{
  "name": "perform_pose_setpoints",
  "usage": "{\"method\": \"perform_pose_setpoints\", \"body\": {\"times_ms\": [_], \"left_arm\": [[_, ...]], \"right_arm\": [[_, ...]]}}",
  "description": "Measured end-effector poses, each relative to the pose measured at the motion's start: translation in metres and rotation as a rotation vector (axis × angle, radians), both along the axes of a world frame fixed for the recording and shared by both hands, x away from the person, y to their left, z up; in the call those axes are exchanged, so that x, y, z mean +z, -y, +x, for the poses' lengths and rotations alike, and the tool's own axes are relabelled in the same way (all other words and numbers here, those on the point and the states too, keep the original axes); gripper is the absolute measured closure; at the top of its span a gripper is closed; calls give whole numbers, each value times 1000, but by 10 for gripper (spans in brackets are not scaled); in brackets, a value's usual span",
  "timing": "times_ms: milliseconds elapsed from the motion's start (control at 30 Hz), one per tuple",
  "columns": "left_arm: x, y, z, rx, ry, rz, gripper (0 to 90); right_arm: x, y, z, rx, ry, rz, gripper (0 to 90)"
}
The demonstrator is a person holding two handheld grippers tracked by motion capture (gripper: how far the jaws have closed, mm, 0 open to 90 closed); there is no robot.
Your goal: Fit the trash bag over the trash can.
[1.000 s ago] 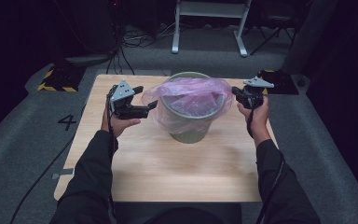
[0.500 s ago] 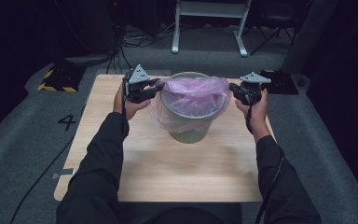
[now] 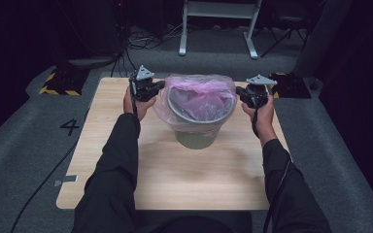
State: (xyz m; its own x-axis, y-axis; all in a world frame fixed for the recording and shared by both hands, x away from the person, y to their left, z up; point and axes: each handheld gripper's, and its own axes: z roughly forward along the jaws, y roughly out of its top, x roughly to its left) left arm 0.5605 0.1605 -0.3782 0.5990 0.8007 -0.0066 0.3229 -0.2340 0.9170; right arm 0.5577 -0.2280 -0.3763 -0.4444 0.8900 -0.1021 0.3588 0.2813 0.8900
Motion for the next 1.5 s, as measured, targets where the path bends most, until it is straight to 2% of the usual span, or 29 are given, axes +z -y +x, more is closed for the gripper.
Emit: {"method": "perform_pose_setpoints", "body": {"times_ms": [67, 333, 400, 467, 700, 800, 867, 1067, 1100, 1133, 1200, 1233, 1267, 1367, 1433, 1500], "left_arm": [[-5, 3, 3, 3, 0, -4, 900], [-22, 18, 10, -34, -61, -6, 900], [-26, 18, 9, -35, -72, -1, 900], [-32, 18, 9, -38, -100, -2, 900], [-46, 16, 5, -47, -138, -4, 900], [-52, 11, 2, -41, -136, -1, 900], [-55, 7, -1, -35, -128, -24, 900], [-55, -3, -13, -19, -92, -30, 893], [-54, -6, -16, 4, -79, -31, 842], [-53, -8, -18, 14, -71, -40, 758], [-49, -15, -24, 26, -46, -38, 650], [-46, -20, -28, 60, -37, -35, 578], [-43, -25, -31, 68, -36, -43, 461], [-36, -39, -39, 84, -12, -75, 357], [-29, -50, -45, 93, 4, -100, 330], [-23, -57, -53, 76, 24, -92, 306]], "right_arm": [[-3, -2, 4, 8, -25, 12, 889], [-18, -11, 16, 49, -120, 42, 899], [-21, -11, 17, 64, -137, 54, 899], [-25, -12, 17, 75, -156, 57, 899], [-38, -13, 16, 99, -206, 65, 899], [-47, -11, 13, 107, -222, 69, 898], [-50, -9, 11, 105, -223, 76, 896], [-52, -3, 6, 98, -205, 71, 856], [-51, -2, 5, 100, -194, 70, 828], [-50, 0, 3, 104, -171, 71, 787], [-46, 4, -1, 84, -152, 49, 760], [-44, 6, -3, 86, -143, 46, 732], [-41, 11, -6, 92, -124, 47, 689], [-35, 19, -11, 113, -104, 54, 603], [-30, 24, -15, 149, -97, 61, 541], [-26, 29, -22, 194, -102, 74, 473]]}}
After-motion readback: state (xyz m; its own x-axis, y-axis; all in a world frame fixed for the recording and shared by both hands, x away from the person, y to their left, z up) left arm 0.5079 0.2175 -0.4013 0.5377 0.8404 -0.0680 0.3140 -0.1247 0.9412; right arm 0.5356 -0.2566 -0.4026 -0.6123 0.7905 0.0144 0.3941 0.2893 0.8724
